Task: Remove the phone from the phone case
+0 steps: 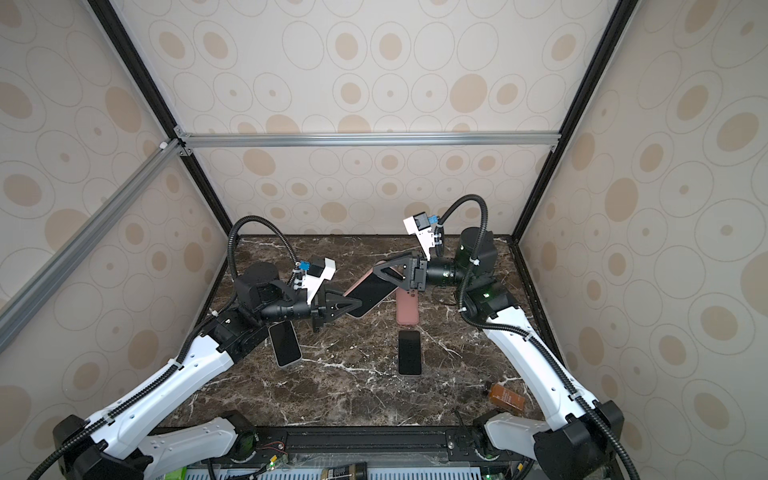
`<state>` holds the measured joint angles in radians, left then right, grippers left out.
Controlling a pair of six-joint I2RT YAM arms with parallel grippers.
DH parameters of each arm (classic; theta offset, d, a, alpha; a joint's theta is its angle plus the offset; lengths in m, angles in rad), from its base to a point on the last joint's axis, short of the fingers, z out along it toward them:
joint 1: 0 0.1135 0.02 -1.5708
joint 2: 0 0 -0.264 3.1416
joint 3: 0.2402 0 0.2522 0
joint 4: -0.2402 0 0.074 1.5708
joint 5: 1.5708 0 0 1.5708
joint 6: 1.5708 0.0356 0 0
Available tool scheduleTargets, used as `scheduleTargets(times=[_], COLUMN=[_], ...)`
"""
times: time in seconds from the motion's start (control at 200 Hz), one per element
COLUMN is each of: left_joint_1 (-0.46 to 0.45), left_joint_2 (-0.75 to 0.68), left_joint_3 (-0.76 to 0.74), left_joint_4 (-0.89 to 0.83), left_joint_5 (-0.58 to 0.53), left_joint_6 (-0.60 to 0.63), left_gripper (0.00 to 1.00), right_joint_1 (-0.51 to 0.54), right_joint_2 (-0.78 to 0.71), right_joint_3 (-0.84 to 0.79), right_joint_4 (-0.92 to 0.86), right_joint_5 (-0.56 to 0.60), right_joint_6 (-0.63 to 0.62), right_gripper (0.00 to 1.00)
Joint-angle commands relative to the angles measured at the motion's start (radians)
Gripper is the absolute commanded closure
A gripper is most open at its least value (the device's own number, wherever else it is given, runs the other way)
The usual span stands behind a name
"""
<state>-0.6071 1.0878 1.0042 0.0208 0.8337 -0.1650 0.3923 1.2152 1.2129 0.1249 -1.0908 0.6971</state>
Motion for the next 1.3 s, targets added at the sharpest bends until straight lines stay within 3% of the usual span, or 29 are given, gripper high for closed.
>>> scheduleTargets(times=[0.0,0.365,0.55,0.845,1.035,1.295], left_joint_1=[-0.003,-0.003,-0.003,-0.003,-0.001,0.018], left_joint_2=[-0.041,-0.026,-0.032,-0.046,-0.055,-0.091], left_joint_3=[0.066,0.094,0.094,0.073,0.050,0.028], left_joint_4=[0.082,-0.051,-0.081,-0.069,-0.023,0.077], left_joint_5=[-0.072,-0.171,-0.194,-0.211,-0.218,-0.220], left_joint_6=[0.076,0.167,0.187,0.181,0.155,0.029], left_gripper=[1.00,1.00,1.00,1.00,1.00,1.00], right_joint_1=[-0.001,-0.001,-0.002,-0.003,-0.019,-0.021], right_joint_2=[0.009,0.005,0.024,0.031,-0.014,-0.146], right_joint_3=[-0.012,0.018,0.028,0.050,0.061,-0.039], right_joint_4=[-0.050,-0.088,-0.027,0.055,0.108,0.044], right_joint_5=[0.073,0.127,0.132,0.132,0.192,0.455], right_joint_6=[0.138,0.209,0.271,0.294,0.208,-0.048], right_gripper=[0.56,0.53,0.52,0.31,0.23,0.20])
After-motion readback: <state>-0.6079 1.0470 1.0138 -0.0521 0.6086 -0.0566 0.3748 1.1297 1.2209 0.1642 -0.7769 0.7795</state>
